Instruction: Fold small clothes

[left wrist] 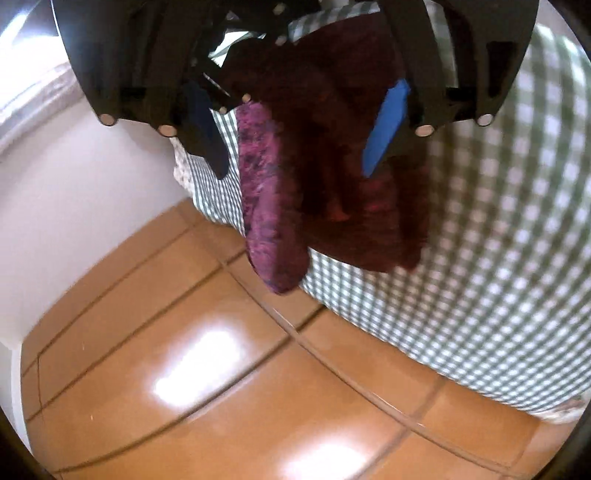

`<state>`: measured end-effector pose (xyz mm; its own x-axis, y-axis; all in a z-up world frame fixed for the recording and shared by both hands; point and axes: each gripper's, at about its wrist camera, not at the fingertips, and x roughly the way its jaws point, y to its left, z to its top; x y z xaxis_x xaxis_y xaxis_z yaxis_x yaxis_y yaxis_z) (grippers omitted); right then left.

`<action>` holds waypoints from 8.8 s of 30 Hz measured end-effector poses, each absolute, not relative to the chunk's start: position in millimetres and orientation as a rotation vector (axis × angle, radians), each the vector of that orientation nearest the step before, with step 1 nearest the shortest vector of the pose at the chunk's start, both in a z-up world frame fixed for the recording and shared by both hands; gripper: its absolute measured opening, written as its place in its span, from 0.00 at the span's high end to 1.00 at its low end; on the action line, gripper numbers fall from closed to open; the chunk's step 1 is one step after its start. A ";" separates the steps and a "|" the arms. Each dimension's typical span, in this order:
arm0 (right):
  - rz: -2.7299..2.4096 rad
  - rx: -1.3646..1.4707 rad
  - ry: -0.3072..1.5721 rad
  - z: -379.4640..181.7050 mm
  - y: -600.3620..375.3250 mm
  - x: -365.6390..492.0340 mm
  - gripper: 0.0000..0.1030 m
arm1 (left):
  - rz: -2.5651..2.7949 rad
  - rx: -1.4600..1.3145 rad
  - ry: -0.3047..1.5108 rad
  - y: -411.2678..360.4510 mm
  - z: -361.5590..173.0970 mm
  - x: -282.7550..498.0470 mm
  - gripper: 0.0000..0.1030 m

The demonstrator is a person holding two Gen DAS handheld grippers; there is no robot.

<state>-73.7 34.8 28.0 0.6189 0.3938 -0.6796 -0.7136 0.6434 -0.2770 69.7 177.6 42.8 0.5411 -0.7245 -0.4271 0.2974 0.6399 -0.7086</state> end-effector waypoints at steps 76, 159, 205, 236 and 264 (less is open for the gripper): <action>0.959 0.681 1.092 -68.6 -68.3 120.7 0.02 | -0.318 -0.491 0.926 205.9 -43.4 55.8 0.38; 0.067 0.251 0.714 19.9 -292.7 65.1 0.28 | -0.419 0.028 0.891 -156.9 -8.8 109.7 0.52; -0.310 0.238 0.625 31.5 -242.9 -73.1 0.02 | -0.300 0.079 0.590 -112.5 68.8 -44.6 0.04; -0.295 0.119 0.608 28.7 -222.9 -71.5 0.02 | -0.243 0.064 0.615 -95.3 54.1 -49.0 0.04; -0.284 0.158 0.617 19.4 -225.7 -69.6 0.02 | -0.251 0.061 0.604 -91.0 56.4 -51.0 0.04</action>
<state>-69.6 -225.7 19.4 0.7785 -0.2150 -0.5897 0.3085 0.9493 0.0611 -51.0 -91.0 56.4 0.7937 -0.2156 -0.5689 0.2514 0.9678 -0.0161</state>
